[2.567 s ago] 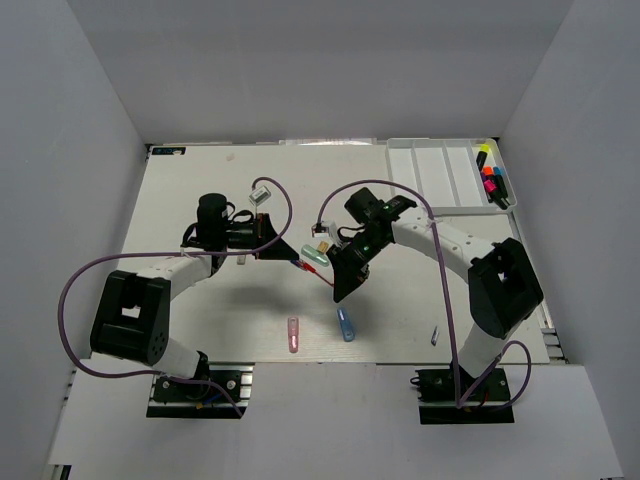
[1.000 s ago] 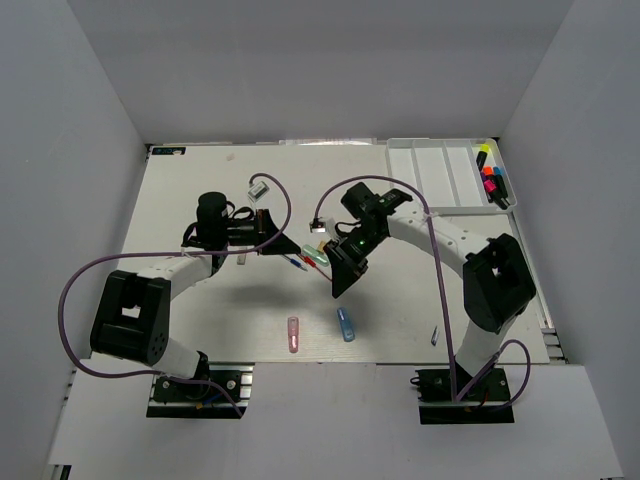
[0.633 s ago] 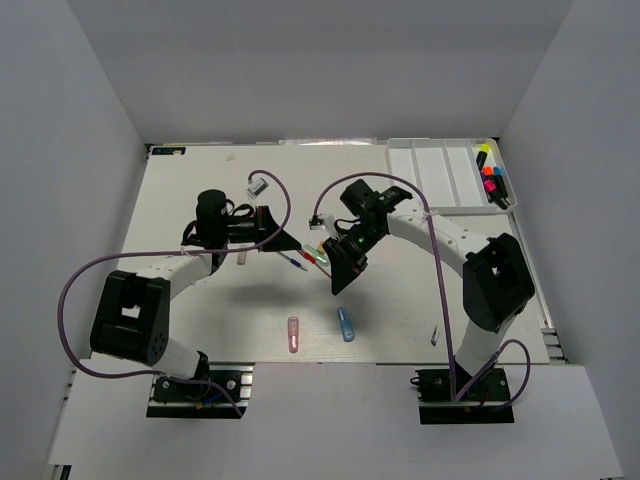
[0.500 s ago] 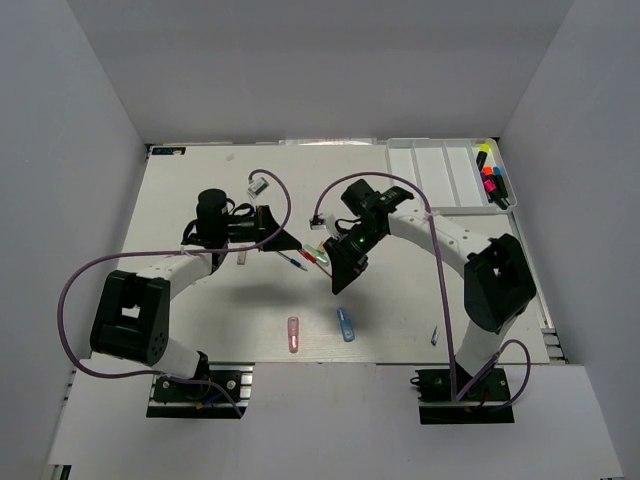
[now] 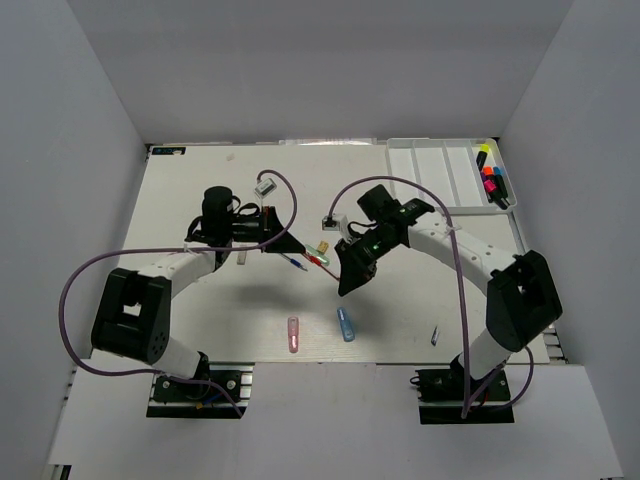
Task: Sort the stationery into containers
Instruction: Cap the pen, then pass the stationery from the left arm to the right
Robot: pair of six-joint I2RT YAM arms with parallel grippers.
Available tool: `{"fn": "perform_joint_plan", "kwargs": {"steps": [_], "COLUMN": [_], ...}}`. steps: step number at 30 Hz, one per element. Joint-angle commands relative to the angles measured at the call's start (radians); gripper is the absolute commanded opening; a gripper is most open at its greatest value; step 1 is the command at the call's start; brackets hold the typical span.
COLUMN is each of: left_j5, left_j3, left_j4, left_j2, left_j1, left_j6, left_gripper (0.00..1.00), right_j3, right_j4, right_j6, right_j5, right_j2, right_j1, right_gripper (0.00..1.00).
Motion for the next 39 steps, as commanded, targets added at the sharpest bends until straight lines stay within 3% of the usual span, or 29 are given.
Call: {"fn": "perform_joint_plan", "kwargs": {"steps": [1,5,8,9,15,23,30,39], "left_j5": [0.056,0.041,0.039,0.041,0.050,0.049,0.030,0.024], "left_j3": [0.015,0.044,0.065,0.077,0.130,0.133,0.174,0.174], "left_j4": [-0.062,-0.068,-0.072,-0.073,-0.076,-0.246,-0.450,-0.450], "left_j2": [0.011,0.006,0.009,0.011,0.025,-0.023,-0.046,-0.038], "left_j1": [-0.025,0.011,0.031,0.031,0.043,0.043,0.020,0.011], "left_j6": [0.036,0.033,0.032,0.031,0.038,0.214,0.419,0.418], "left_gripper": [0.00,0.00,0.00,0.00,0.00,0.00,0.00,0.00], "right_j3": [0.005,-0.025,-0.042,-0.046,-0.087,-0.131,0.035,0.133], "right_j4": [0.272,0.278,0.273,0.273,0.250,0.111,0.144,0.218], "right_j6": [-0.021,-0.026,-0.026,-0.026,-0.047,-0.169,-0.068,0.021], "right_j5": [-0.109,-0.095,-0.095,-0.095,-0.070,0.033,-0.019,-0.072], "right_j2": [-0.091,-0.120,-0.134,-0.140,-0.155,-0.206,-0.085,0.035], "right_j1": [-0.003,-0.005,-0.003,-0.002,-0.003,-0.028,-0.034,-0.006], "right_gripper": [0.01,0.07,0.25,0.36,0.69,0.70,0.67,0.66]}}
